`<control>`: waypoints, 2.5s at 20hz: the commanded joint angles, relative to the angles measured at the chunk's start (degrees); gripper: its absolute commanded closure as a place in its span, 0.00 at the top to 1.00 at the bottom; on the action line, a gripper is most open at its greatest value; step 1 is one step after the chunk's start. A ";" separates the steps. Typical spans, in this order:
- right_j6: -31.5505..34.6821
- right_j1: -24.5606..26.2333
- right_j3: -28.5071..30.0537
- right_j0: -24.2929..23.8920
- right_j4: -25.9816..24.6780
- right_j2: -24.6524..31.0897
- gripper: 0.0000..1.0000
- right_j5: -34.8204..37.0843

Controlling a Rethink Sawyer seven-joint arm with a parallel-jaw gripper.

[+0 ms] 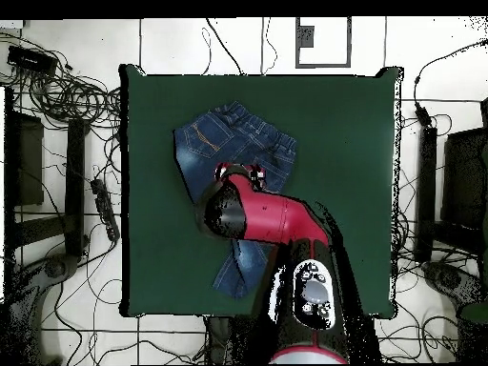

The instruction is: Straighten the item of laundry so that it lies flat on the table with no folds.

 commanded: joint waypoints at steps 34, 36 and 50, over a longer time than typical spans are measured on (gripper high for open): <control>12.21 23.44 -14.73 -8.12 4.95 7.39 1.00 -9.23; 11.20 23.99 -15.83 -8.20 4.27 7.33 1.00 -9.55; 11.75 24.16 -16.88 -6.78 4.65 5.32 0.00 -9.54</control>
